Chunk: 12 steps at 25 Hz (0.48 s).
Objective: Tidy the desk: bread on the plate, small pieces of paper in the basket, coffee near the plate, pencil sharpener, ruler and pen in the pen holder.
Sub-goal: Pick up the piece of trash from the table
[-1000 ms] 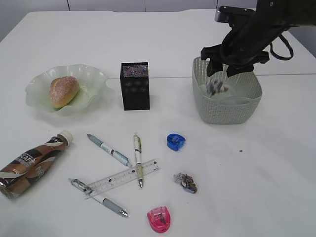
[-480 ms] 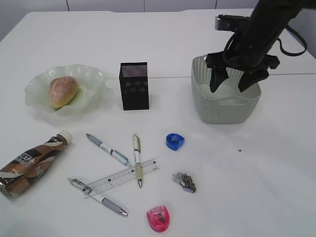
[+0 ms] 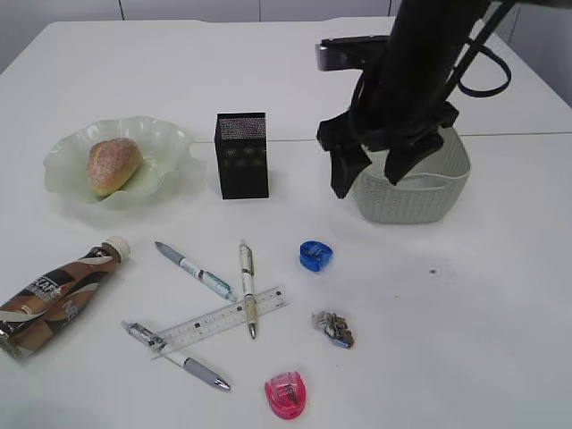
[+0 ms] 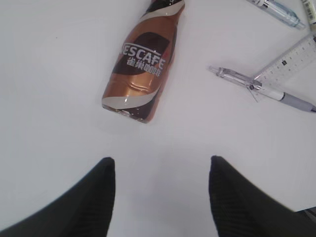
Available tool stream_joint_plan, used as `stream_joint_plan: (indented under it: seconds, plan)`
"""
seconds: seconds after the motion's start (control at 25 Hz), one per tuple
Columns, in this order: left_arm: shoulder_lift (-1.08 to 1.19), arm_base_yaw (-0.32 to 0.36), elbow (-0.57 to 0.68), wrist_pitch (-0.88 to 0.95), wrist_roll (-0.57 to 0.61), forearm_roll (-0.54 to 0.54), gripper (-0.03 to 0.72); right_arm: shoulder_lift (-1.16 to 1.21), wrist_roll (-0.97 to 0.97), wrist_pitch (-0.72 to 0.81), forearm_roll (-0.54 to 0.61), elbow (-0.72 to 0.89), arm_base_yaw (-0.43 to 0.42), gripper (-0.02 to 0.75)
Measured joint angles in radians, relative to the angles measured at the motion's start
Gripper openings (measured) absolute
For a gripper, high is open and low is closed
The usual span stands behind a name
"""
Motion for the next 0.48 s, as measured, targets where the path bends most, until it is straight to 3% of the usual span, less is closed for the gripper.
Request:
stream_joint_plan:
  seconds: [0.48]
  plan:
    - [0.000, 0.000, 0.000, 0.017, 0.000, 0.000, 0.440, -0.115, -0.010, -0.065, 0.000, 0.376, 0.160, 0.573]
